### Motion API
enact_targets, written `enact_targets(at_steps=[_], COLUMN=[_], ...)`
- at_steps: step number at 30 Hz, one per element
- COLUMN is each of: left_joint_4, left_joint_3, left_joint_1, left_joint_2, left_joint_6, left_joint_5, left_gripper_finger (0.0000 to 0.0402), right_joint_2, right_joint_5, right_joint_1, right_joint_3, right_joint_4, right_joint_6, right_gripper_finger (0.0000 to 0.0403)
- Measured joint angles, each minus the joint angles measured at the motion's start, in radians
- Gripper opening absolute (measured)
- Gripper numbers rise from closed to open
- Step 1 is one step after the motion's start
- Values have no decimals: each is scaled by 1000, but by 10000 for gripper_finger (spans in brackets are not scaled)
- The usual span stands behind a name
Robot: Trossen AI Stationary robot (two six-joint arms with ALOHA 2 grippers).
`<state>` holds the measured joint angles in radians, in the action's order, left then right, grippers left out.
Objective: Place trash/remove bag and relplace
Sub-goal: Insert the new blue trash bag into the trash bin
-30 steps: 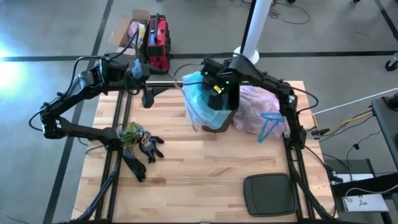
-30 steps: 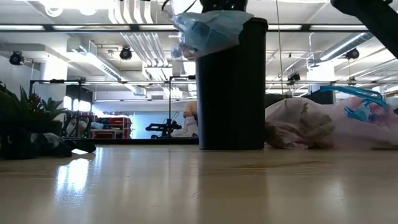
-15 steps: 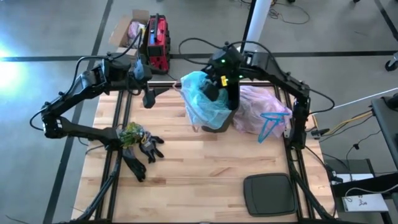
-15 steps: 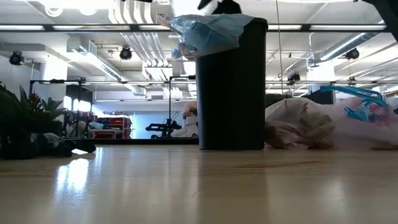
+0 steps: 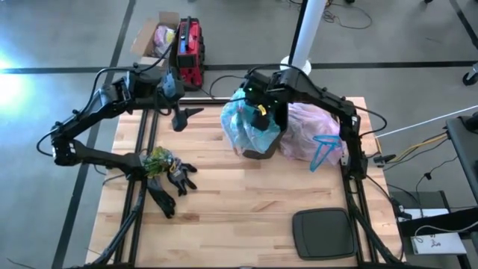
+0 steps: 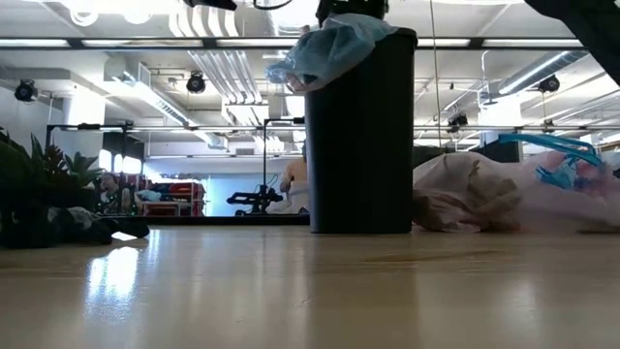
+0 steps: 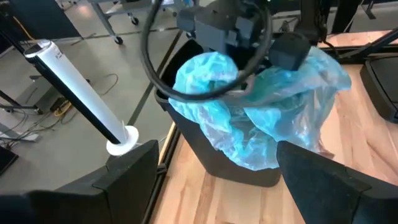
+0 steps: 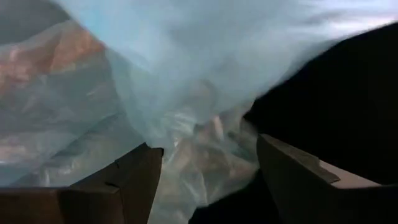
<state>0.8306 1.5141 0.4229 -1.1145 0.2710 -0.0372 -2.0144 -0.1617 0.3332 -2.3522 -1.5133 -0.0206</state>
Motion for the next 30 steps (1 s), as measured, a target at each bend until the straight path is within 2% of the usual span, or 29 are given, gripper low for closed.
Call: enact_targets(at_steps=[4,9,13,16,21,30], left_joint_4=[0,-44,-136,-196,-297,-417], left_joint_3=[-23,-105,-209,-283,-380,-447], left_joint_1=[3,26,58,96,136,136], left_joint_2=[-4,0,0,-4,-14,-14], left_joint_6=[2,5,-13,-38,-104,-148], left_joint_5=[0,0,-7,-80,-199,-243], left_gripper_finger=[311,311,311,311,311,311], right_joint_2=[18,106,173,196,178,82], right_joint_5=[2,-18,-20,45,79,-21], right_joint_1=[1,1,-2,-28,-121,-209], right_joint_3=[1,-3,-4,-4,-4,-2], right_joint_4=[-13,-4,98,209,287,247], right_joint_6=[-4,29,165,227,208,210], right_gripper_finger=[246,256,264,268,269,244])
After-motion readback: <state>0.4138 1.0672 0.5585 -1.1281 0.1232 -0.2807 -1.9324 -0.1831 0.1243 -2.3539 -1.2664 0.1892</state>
